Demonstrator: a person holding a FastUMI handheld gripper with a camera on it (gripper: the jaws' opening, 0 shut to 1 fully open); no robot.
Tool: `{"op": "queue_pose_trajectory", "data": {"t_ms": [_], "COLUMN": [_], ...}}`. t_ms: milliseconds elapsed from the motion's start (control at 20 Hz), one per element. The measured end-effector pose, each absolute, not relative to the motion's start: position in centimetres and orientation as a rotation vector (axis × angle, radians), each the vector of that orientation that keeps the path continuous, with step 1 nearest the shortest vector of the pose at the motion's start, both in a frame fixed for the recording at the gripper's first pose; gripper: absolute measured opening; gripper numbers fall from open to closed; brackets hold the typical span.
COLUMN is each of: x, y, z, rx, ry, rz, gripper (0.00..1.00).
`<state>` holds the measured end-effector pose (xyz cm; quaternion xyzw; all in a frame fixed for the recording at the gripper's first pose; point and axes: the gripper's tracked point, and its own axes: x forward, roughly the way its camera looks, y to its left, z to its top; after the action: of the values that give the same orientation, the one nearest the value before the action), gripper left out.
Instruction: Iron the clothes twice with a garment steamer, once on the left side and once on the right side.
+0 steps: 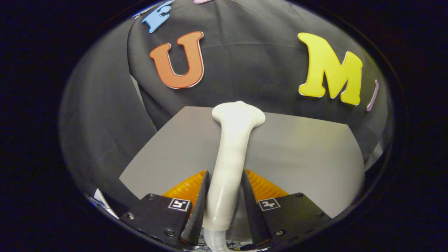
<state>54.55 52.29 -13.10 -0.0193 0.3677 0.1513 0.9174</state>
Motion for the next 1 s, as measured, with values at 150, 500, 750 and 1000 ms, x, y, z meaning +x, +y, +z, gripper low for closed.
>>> {"op": "queue_pose_trajectory", "data": {"t_ms": [150, 500, 750, 1000], "x": [54.3, 52.1, 47.7, 42.1], "y": [52.5, 52.9, 50.5, 45.6], "z": [-12.9, -9.6, -3.9, 1.8], "rx": [-0.011, 0.053, 0.046, 0.075], "ry": [0.78, 0.791, 0.664, 0.548], "rz": [0.302, 0.347, 0.401, 0.412], "gripper": [0.44, 0.3, 0.3, 0.3]}}
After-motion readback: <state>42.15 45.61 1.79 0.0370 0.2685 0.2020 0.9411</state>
